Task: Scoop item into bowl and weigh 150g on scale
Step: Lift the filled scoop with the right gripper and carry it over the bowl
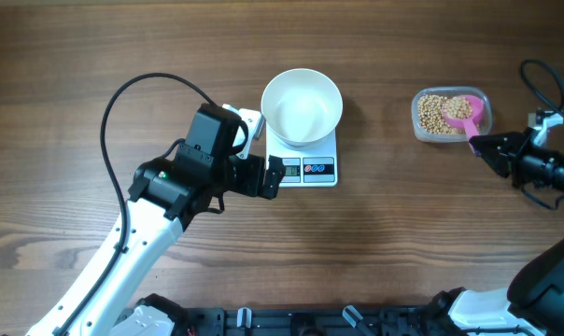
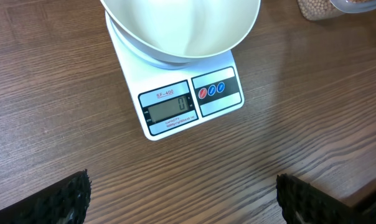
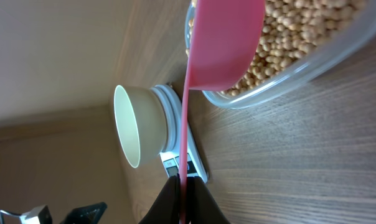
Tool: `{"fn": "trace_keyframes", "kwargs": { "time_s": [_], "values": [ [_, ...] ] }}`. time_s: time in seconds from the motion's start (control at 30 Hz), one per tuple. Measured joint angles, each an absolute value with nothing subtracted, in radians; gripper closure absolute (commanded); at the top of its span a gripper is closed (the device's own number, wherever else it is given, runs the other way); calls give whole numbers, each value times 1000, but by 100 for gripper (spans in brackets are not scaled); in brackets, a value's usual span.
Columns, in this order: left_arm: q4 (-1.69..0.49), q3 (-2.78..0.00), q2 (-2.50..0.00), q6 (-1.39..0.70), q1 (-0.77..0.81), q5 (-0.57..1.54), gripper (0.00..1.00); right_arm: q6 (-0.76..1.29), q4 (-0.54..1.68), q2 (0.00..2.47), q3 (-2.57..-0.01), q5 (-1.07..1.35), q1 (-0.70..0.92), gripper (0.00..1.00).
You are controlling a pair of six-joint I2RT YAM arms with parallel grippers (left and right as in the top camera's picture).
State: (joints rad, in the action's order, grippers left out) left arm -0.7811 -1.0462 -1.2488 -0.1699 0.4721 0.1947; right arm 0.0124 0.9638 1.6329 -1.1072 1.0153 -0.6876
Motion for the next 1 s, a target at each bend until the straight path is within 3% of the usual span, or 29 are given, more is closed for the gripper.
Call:
{"fn": "trace_keyframes", "kwargs": {
  "time_s": [0.33, 1.0],
  "values": [
    [-781, -1046, -1249, -170, 472, 195, 0, -50, 1007, 1633, -1107, 1071, -710, 96],
    [-781, -1046, -1249, -170, 472, 195, 0, -77, 1014, 1633, -1107, 1434, -783, 96]
  ]
}}
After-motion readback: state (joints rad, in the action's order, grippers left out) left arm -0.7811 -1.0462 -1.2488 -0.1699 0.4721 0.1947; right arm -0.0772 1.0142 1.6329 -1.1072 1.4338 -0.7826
